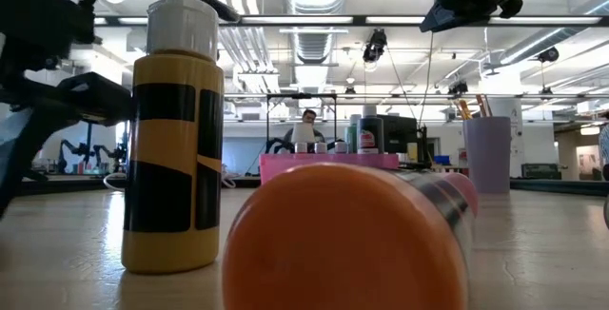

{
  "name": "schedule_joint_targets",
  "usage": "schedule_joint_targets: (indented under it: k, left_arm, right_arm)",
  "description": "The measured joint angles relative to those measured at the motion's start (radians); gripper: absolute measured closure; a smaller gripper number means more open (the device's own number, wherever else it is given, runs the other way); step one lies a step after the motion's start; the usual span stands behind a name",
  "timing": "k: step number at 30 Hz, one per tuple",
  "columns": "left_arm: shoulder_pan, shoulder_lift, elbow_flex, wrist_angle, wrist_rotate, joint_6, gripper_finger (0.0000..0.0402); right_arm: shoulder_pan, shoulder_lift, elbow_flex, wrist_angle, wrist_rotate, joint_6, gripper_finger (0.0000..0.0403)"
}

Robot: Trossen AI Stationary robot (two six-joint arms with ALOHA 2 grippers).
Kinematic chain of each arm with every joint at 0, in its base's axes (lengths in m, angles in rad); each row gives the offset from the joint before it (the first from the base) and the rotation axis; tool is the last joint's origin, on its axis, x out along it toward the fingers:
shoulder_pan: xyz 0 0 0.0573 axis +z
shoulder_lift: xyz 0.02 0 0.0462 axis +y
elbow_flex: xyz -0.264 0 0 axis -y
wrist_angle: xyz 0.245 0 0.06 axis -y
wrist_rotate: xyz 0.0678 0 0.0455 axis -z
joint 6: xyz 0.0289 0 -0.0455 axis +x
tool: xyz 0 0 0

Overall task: Pick & Place Paint Supplies
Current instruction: Put the brown black paint bottle into the pink bin

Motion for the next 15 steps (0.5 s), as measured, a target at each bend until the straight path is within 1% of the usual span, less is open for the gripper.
schedule_joint_targets:
  k: [6, 13, 15]
  left_arm:
    - [0.000, 0.000, -0.001, 0.000, -0.018, -0.007, 0.0208]
    - [0.000, 0.000, -0.002, -0.004, -0.012, 0.000, 0.0256]
    - [0.000, -0.005, -0.002, -0.018, -0.004, 0.002, 0.0261]
  right_arm:
    - [0.000, 0.000, 0.000, 0.000, -0.002, 0.000, 0.0249]
    - [0.000, 0.000, 0.000, 0.000, -0.002, 0.000, 0.0233]
    - [0.000, 0.000, 0.000, 0.000, -0.002, 0.000, 0.0229]
